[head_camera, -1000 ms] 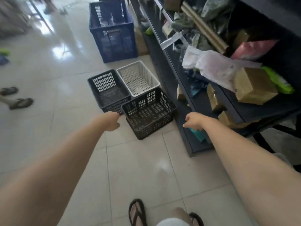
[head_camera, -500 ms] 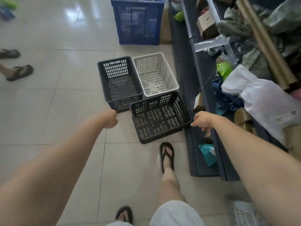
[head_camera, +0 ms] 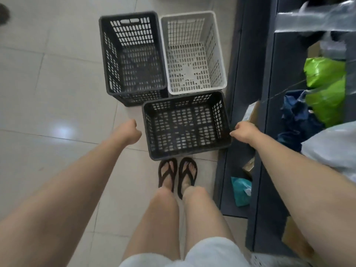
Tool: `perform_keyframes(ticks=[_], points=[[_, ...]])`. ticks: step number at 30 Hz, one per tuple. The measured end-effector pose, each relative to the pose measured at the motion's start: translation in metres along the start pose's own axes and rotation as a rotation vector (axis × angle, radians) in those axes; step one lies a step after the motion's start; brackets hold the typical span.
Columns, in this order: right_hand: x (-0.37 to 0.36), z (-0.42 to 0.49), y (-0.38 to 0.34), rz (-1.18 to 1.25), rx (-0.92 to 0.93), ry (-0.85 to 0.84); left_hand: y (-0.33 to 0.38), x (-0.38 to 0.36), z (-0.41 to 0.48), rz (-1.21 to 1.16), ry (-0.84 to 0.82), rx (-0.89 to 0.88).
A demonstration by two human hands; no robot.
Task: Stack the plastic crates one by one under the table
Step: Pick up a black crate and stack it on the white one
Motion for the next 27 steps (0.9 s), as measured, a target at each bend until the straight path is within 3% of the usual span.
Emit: perform_keyframes(ticks=[9,15,21,27], points=[[-0.069,0.211,-0.012,0.107,-0.208,0.105,-0.077,-0.146,0.172,-0.169,0.105,0.171],[-0.112,0.315,0.007,0.323,-0.351,0.220,-0.133,-0.245,0.243,-0.654,0.158,0.248],[-0.114,0.316,0.019,0.492,-0.389,0.205,-0.142,-0.226,0.243,-0.661,0.271,0.253],[-0.067,0.218,0.025,0.454,-0.349,0.230,-0.124,-0.111,0.171,-0.583,0.328,0.233]])
Point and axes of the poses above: each hand's wrist, its own z-axis towards the middle knuckle, its own x-axis out of the back of the hand, y = z × x, the point moved 10 cm from there along z, towards the middle knuckle, and after that the axes turned 14 degrees about -x, right-handed, at the moved point
